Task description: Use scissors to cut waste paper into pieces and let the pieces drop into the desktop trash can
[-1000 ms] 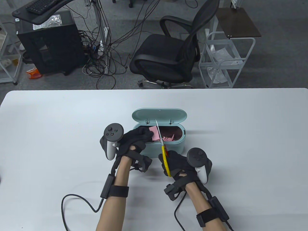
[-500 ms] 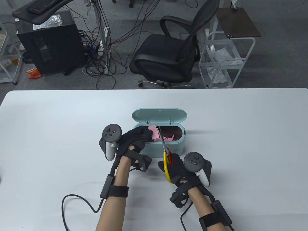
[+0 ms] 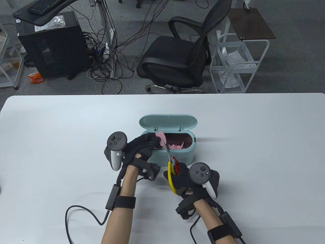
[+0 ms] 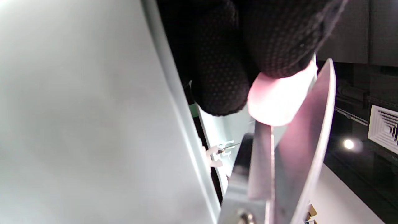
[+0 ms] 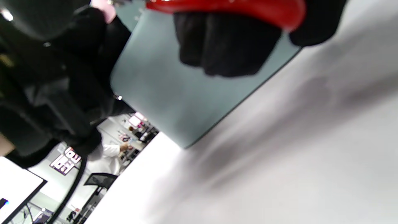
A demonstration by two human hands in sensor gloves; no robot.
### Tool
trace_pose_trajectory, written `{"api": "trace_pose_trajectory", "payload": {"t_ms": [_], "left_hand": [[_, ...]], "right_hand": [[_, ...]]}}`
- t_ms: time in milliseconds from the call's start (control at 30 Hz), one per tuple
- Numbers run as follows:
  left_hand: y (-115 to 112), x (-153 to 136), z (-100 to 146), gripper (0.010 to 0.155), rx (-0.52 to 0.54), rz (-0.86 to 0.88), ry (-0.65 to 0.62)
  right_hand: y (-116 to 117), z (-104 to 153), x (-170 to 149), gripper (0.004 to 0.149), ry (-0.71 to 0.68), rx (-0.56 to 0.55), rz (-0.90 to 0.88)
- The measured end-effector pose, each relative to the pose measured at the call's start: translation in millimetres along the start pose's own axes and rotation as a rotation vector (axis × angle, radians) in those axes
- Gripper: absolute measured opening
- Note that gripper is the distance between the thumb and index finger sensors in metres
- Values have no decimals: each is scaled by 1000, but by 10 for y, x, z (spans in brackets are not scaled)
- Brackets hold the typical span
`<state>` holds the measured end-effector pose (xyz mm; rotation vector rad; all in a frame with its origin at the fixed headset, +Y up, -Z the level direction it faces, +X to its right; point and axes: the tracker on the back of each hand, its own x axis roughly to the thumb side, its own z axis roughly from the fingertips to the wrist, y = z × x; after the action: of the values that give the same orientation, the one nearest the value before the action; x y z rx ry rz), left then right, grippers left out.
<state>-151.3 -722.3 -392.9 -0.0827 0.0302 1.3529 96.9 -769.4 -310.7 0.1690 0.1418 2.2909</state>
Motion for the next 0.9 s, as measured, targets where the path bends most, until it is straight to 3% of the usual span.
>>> {"api": "trace_pose_trajectory", "payload": {"t_ms": [300, 667, 900], "left_hand": [[-5, 19, 1, 39, -8, -45, -5], [-2, 14, -7, 40, -20, -36, -4], [-7, 18, -11, 40, -22, -49, -6]], "right_hand": [[-3, -28, 28, 75, -4, -11, 5], [-74, -46, 41, 59, -6, -72, -63], [-92, -47, 28, 57, -4, -62, -92]]}}
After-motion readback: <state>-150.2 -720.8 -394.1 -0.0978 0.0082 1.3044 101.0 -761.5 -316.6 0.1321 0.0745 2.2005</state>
